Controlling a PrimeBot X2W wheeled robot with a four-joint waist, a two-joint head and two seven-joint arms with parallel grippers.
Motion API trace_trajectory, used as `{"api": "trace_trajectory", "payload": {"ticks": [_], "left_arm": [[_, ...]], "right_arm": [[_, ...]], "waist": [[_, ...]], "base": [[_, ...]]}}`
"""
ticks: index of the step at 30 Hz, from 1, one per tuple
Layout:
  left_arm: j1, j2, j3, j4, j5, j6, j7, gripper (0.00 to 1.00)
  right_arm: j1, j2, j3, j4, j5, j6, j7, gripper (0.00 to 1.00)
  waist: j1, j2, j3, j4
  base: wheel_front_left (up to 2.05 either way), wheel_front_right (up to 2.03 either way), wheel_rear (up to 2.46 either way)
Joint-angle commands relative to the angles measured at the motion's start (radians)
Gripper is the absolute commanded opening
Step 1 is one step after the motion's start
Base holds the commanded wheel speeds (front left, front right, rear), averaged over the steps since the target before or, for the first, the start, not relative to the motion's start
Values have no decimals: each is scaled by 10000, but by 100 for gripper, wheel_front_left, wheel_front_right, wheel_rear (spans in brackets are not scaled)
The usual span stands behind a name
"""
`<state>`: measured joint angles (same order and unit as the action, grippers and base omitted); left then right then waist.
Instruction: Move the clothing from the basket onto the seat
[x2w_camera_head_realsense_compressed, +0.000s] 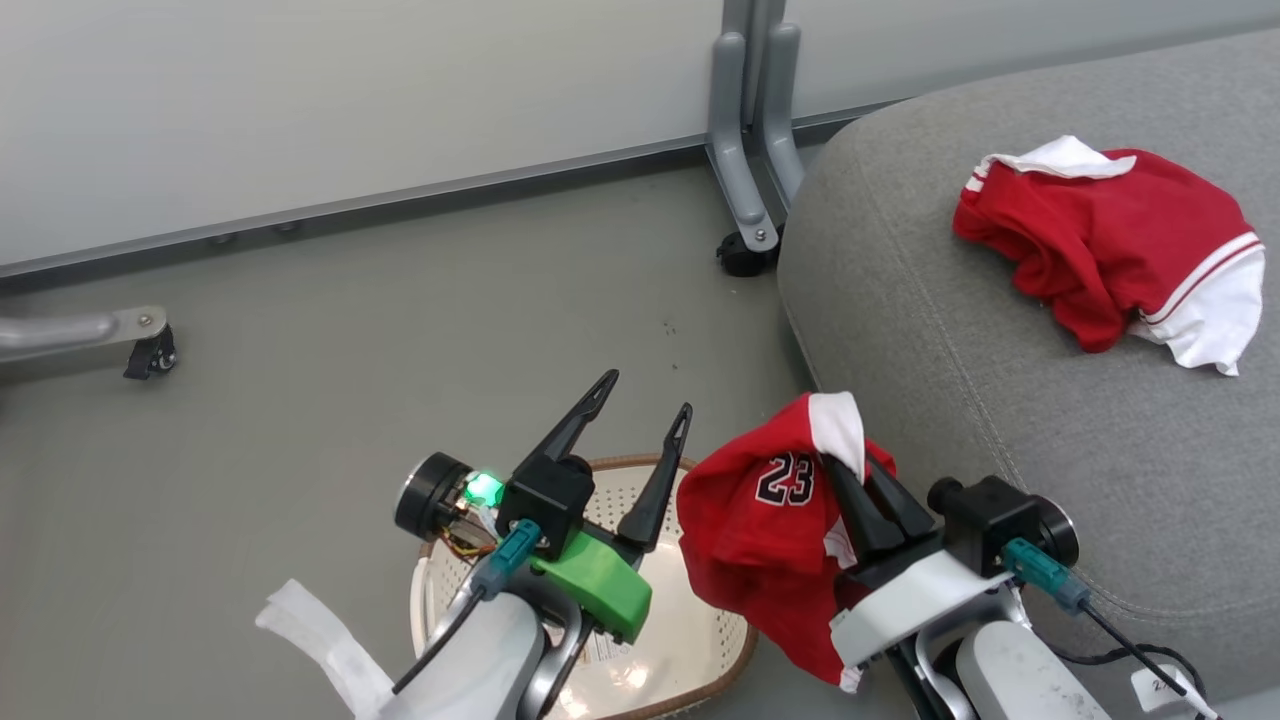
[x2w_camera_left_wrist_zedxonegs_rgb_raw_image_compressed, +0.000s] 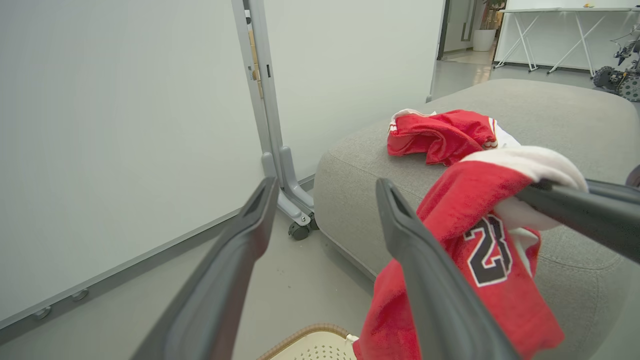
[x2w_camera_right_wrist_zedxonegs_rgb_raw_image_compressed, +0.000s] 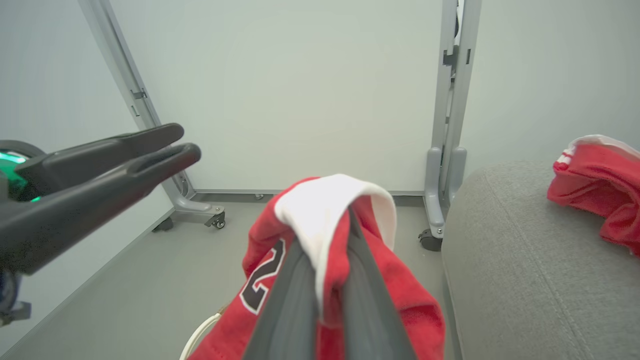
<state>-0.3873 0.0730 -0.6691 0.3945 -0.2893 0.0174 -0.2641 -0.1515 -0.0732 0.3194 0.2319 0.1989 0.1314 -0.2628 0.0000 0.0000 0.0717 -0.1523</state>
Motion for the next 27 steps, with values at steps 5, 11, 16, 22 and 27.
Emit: {"api": "trace_trajectory", "payload": {"ticks": [5, 11, 16, 22, 27], "left_arm": [[368, 392, 514, -533, 318, 191, -3, 100], [788, 610, 1050, -1095, 517, 150, -3, 100], [1114, 867, 1415, -1528, 917, 200, -3, 100], [1405, 1078, 1751, -1769, 1194, 93, -3, 100], [1381, 1213, 1784, -1754, 1440, -68, -3, 100]], "right_arm": [[-241, 57, -438, -617, -115, -14, -31, 0], [-91, 89, -1094, -1510, -302, -14, -31, 0], [91, 128, -1552, -2297, -383, -14, -31, 0], [416, 159, -2287, -3258, -502, -14, -31, 0], [439, 185, -2624, -3739, -528, -14, -31, 0]], "waist": [[0, 0, 470, -1186], [0, 0, 784, -2203], [0, 0, 1113, -3005], [0, 0, 1596, -3727], [0, 0, 1983, -3974]], "base": [[0, 0, 0], [0, 0, 0], [0, 0, 0], [0, 0, 0], [0, 0, 0]]}}
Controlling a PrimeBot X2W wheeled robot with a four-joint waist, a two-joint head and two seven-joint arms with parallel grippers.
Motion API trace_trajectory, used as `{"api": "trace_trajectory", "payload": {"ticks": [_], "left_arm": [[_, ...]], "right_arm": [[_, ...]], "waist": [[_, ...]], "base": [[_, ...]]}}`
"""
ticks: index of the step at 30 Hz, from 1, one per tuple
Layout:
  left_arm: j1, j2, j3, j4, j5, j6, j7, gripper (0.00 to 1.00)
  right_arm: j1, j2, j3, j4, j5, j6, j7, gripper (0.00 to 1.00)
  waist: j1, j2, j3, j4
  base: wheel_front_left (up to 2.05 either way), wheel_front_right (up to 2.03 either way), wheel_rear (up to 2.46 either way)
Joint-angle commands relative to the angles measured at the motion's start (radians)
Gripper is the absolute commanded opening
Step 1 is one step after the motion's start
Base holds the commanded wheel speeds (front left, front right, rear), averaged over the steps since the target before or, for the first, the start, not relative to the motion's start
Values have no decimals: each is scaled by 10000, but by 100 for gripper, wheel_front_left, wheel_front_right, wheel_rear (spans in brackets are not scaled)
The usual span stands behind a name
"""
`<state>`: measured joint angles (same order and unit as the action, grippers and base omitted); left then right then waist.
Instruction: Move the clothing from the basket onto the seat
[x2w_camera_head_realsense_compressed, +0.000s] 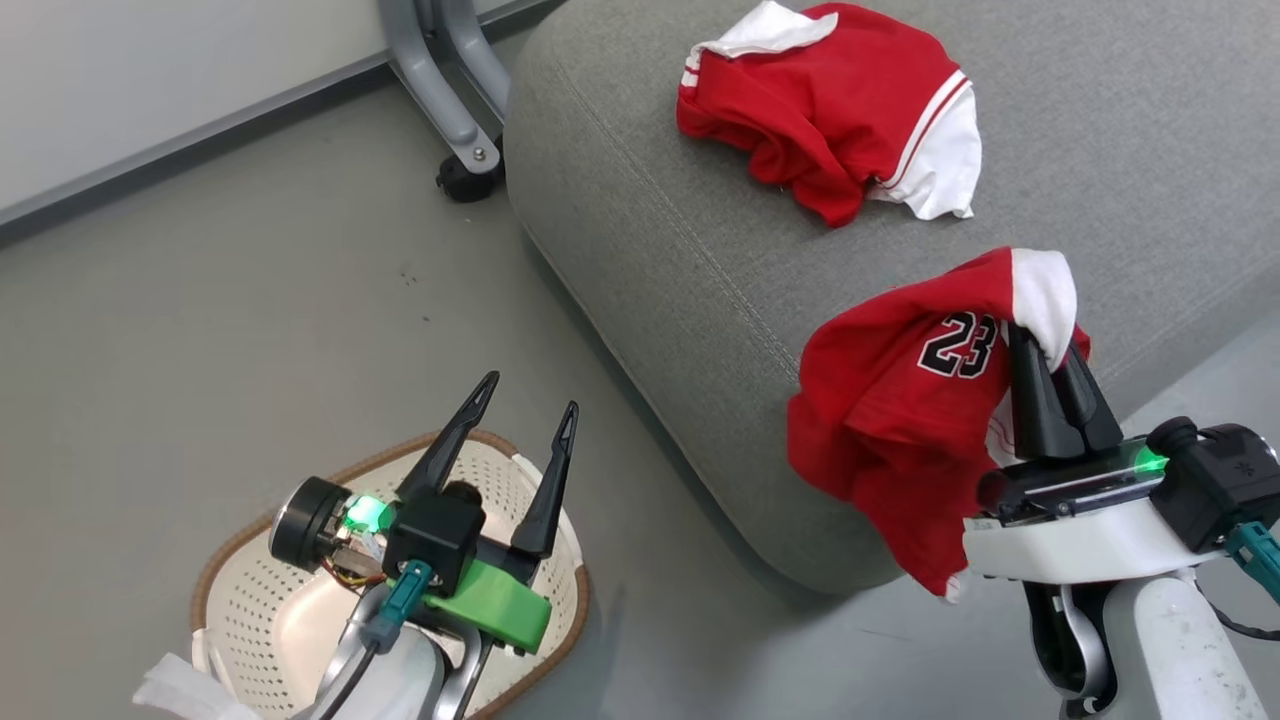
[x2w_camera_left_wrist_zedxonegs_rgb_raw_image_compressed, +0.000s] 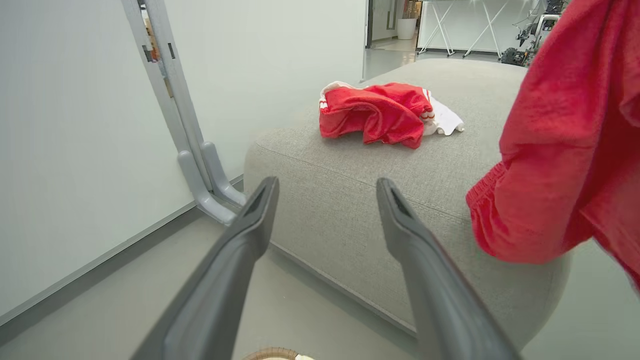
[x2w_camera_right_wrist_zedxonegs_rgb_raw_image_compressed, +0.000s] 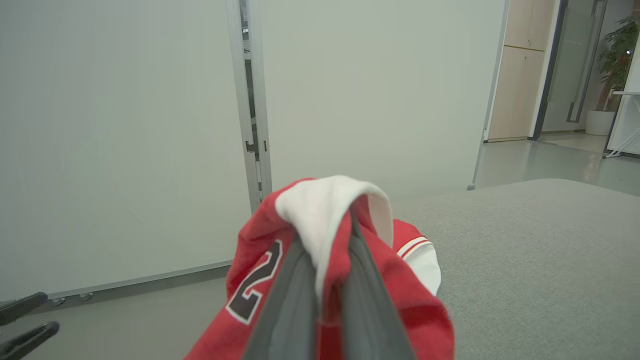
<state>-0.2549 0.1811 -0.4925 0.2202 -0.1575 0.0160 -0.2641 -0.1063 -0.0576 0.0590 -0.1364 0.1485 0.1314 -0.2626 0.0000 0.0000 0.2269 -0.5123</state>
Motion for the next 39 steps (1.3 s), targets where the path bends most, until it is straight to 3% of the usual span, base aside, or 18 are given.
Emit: {"api": "trace_trajectory", "payload": {"ticks": [1, 10, 14, 19, 23, 28, 32, 39], "left_arm": [[18, 160, -8, 5, 184, -71, -3, 100], [-633, 371, -366, -130, 768, -401, -3, 100], [-981, 474, -510, -287, 881, -613, -3, 100], [-1334, 529, -632, -478, 1002, -696, -3, 100], [-1600, 542, -633, -631, 1080, -638, -3, 100], [-1954, 473, -670, -748, 1164, -629, -3, 100], [-2198, 372, -696, -781, 1176, -613, -3, 100], [-2336, 255, -697, -753, 1111, -525, -3, 100]], "right_arm": [[-70, 27, -63, -106, -2, -14, -32, 0], [-1871, -664, -1207, -904, 229, -14, -32, 0], [-3300, -1552, -2016, -946, 321, -14, -31, 0], [-4999, -3142, -2769, -358, 617, -14, -31, 0], [-6136, -4200, -3114, 594, 851, -14, -31, 0], [-7191, -5032, -3129, 2336, 1036, -14, -31, 0], [-7841, -5266, -3019, 4161, 1085, -14, -29, 0], [-8546, -4945, -2629, 6757, 1295, -14, -31, 0]], "waist": [[0, 0, 499, -392], [0, 0, 1643, -45], [0, 0, 2350, 318], [0, 0, 3204, 902], [0, 0, 3827, 1392], [0, 0, 4556, 1983], [0, 0, 4946, 2447], [0, 0, 5097, 2974]], "base": [[0, 0, 0], [0, 0, 0], [0, 0, 0], [0, 0, 0], [0, 0, 0], [0, 0, 0], [0, 0, 0], [0, 0, 0]]}}
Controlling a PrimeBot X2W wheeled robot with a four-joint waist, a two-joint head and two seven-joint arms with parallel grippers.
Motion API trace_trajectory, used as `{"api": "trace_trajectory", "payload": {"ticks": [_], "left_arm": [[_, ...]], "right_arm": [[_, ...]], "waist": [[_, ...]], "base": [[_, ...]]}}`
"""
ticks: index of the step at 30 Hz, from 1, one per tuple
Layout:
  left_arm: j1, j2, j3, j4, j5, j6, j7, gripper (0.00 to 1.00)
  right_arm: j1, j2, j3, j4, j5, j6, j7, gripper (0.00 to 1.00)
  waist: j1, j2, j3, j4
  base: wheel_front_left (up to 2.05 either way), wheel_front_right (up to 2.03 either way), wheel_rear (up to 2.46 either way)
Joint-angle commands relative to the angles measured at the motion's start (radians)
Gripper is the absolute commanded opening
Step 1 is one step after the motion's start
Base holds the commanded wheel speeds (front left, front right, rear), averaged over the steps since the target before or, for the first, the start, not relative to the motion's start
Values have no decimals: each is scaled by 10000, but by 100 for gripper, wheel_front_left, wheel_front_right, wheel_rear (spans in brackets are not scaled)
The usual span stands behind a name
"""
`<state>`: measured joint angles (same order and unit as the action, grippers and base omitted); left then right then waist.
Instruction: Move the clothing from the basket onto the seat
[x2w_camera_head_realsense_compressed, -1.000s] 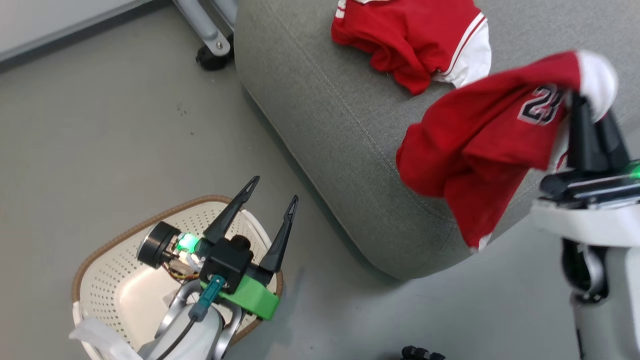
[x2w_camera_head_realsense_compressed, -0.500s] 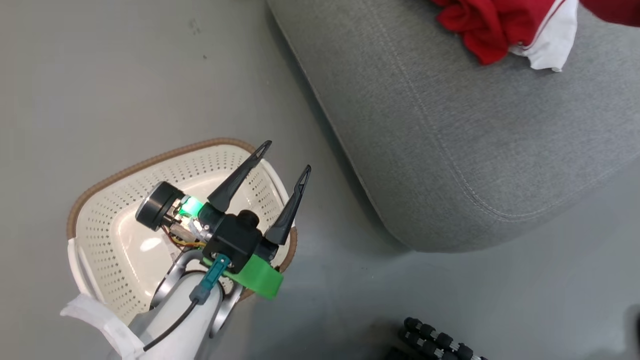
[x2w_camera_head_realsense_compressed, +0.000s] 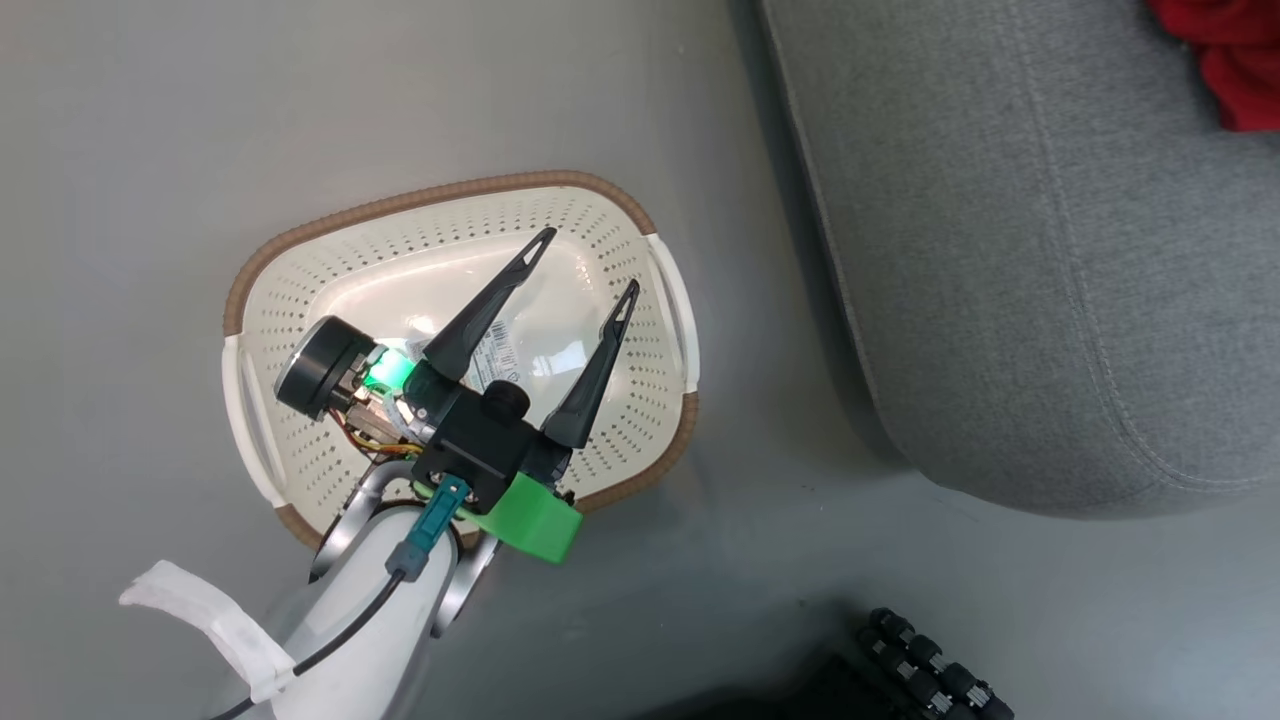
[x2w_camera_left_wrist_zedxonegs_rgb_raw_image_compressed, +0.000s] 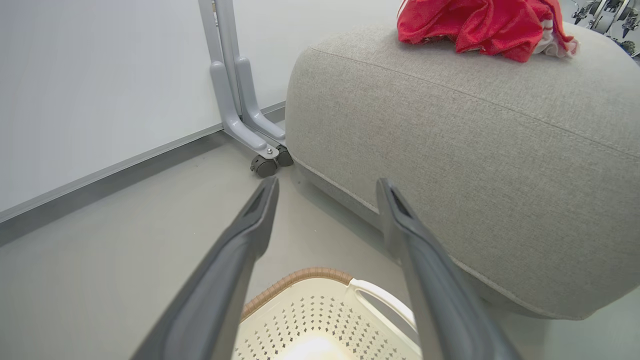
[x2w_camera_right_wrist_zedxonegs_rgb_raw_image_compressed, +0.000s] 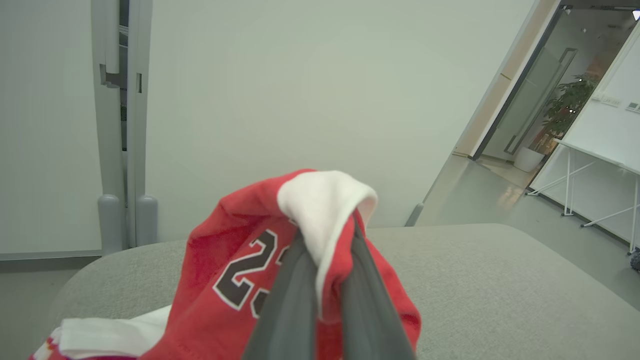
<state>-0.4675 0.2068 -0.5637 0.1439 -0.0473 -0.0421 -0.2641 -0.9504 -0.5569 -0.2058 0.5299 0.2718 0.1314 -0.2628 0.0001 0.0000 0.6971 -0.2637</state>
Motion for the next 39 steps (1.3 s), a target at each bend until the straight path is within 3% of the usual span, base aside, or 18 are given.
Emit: {"api": "trace_trajectory", "payload": {"ticks": [1, 3, 4, 5, 6, 20, 26, 39], "left_arm": [[-214, -8, 14, 17, 1, 56, -3, 100], [-214, -36, 7, 48, -21, 59, -3, 100], [-208, -41, 5, 69, -22, 62, -3, 100], [-206, -46, -1, 88, -13, 75, -3, 100], [-201, -50, -2, 106, -10, 81, -3, 100], [628, -395, 66, 550, -442, 169, -3, 100], [1327, -771, 532, 560, -802, 345, -3, 100], [3155, -1497, 2291, 646, -2002, 830, -4, 100]], "right_arm": [[-169, 84, 71, 260, 106, -14, -29, 0], [-214, 218, 160, 584, 145, -14, -29, 0], [-180, 278, 186, 670, 141, -14, -30, 12], [-127, 347, 193, 736, 102, -14, -29, 45], [-67, 403, 191, 752, 47, -14, -30, 100], [2674, 2193, -211, -1272, -675, -14, -29, 100], [4353, 2963, 160, -2362, -820, -14, -29, 100], [7069, 4164, 1780, -3493, -425, -14, -30, 100]], "waist": [[-1, 0, 387, 515], [-1, 0, 330, 563], [-1, 0, 295, 572], [-1, 0, 236, 573], [-1, 0, 182, 564], [-1, 0, -1902, 271], [-1, 0, -3053, 489], [-1, 0, -5291, 1329]], "base": [[0, 0, 0], [0, 0, 0], [0, 0, 0], [0, 0, 0], [0, 0, 0], [0, 0, 0], [0, 0, 0], [0, 0, 0]]}}
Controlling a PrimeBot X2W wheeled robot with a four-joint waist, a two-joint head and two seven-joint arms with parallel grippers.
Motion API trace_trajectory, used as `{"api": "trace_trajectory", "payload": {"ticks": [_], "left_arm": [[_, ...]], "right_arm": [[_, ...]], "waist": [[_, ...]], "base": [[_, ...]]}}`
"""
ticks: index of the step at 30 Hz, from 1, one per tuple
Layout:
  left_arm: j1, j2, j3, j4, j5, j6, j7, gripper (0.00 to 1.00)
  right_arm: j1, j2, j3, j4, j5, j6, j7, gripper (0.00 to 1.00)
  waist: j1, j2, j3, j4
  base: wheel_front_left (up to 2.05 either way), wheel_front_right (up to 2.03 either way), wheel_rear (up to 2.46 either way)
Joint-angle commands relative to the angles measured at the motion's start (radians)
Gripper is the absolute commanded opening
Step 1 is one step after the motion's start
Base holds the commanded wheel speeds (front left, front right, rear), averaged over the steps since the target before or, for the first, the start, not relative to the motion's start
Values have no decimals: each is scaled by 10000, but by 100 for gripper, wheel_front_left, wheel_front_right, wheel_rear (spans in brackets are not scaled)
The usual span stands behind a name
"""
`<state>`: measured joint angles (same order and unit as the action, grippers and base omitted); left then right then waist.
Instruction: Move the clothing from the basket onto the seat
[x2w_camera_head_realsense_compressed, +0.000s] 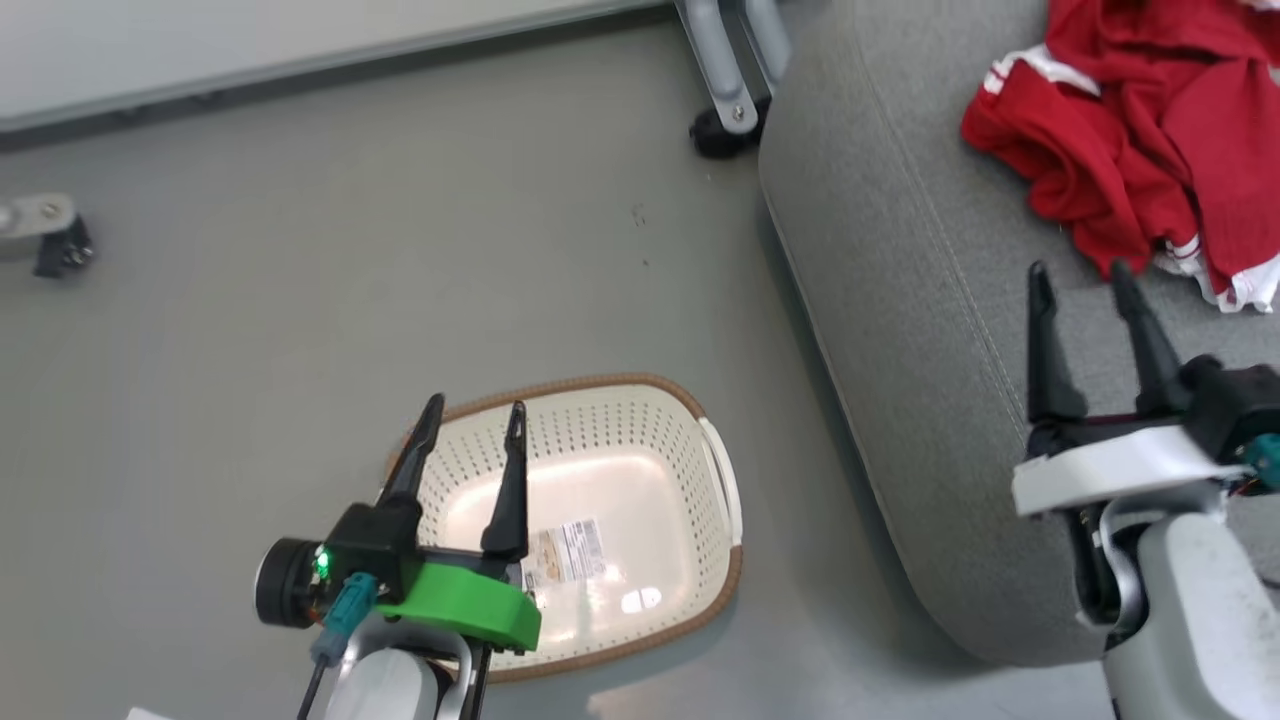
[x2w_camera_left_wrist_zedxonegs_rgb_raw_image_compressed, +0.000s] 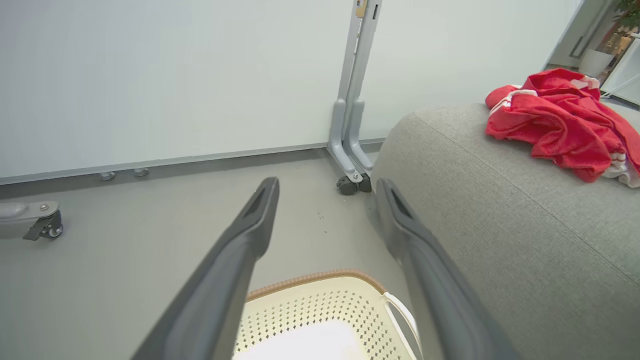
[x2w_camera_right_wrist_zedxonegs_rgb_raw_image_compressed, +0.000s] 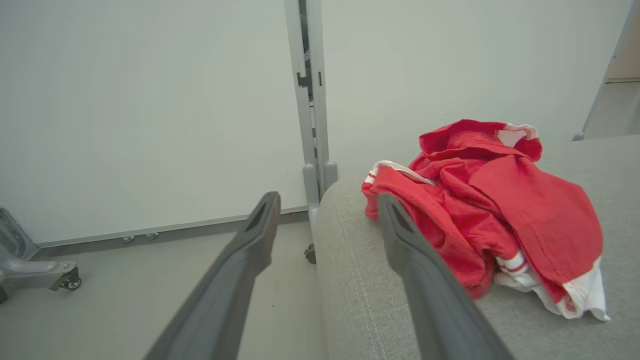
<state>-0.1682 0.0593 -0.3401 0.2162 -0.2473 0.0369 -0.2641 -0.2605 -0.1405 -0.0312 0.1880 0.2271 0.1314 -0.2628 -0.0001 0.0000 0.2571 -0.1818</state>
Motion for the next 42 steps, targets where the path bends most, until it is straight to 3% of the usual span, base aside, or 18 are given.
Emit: {"api": "trace_trajectory", "payload": {"ticks": [1, 9, 19, 42], "left_arm": [[261, -35, 123, -135, -33, 63, -3, 100], [1355, -78, 731, -986, -74, 336, -3, 100], [2763, -81, 1367, -2200, 107, 740, -3, 100], [3581, -82, 1597, -1902, 488, 740, -3, 100]], "right_arm": [[343, 43, 89, -153, 14, -14, -29, 100], [1615, 480, 598, -1109, -258, -14, -29, 100], [2887, 428, 1058, -1647, -232, -14, -29, 100], [3700, 464, 1295, -1591, -466, -14, -29, 100]], "waist": [[1, 0, -1032, 563], [1, 0, -2062, 911], [1, 0, -2911, 1066], [1, 0, -3251, 1205]], "base": [[0, 0, 0], [0, 0, 0], [0, 0, 0], [0, 0, 0]]}}
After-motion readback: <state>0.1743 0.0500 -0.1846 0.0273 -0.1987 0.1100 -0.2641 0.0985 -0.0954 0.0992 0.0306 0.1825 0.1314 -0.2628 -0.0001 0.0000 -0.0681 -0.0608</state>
